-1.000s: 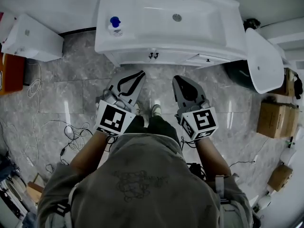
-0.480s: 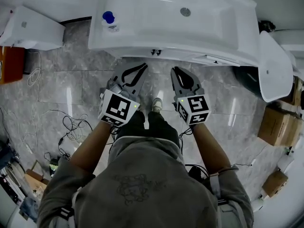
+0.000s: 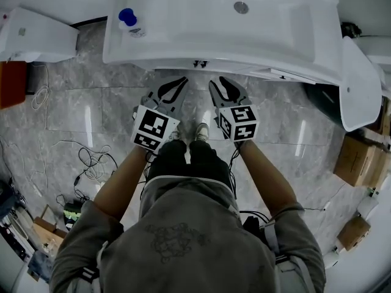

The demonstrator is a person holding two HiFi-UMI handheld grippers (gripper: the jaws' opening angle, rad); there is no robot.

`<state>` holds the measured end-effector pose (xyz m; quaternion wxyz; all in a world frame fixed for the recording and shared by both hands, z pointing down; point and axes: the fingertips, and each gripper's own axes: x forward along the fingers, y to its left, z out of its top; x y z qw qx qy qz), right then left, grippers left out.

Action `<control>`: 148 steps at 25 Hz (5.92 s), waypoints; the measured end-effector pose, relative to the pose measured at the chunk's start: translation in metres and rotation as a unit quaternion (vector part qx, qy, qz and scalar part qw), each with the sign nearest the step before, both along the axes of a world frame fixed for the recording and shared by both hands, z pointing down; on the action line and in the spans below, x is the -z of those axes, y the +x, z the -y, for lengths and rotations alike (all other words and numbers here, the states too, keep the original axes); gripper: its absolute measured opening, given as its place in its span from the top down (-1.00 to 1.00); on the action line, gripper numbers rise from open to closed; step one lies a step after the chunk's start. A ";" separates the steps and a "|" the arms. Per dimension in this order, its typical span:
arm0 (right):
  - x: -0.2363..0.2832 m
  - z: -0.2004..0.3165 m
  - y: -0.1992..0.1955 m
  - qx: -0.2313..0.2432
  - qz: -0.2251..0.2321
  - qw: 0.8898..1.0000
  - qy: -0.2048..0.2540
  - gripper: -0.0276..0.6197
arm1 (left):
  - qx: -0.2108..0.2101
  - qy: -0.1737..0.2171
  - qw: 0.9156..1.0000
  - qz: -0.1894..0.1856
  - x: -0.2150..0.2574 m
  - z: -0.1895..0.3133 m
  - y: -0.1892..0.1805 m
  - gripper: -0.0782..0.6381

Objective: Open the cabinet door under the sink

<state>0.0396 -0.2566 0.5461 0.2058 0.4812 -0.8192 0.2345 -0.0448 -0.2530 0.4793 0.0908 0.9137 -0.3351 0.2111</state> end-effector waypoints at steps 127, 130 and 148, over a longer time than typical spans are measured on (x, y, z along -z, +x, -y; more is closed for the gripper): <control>-0.046 -0.145 0.268 -0.186 -0.053 0.980 0.035 0.80 | -0.139 -0.085 0.983 0.088 -0.113 -0.099 0.130 0.71; -0.013 -0.138 0.251 -0.197 -0.034 0.979 0.042 0.80 | -0.126 -0.072 0.987 0.071 -0.078 -0.092 0.120 0.71; 0.181 -0.109 0.140 -0.129 0.014 0.984 0.125 0.81 | -0.075 0.040 0.996 -0.001 0.107 -0.062 0.064 0.71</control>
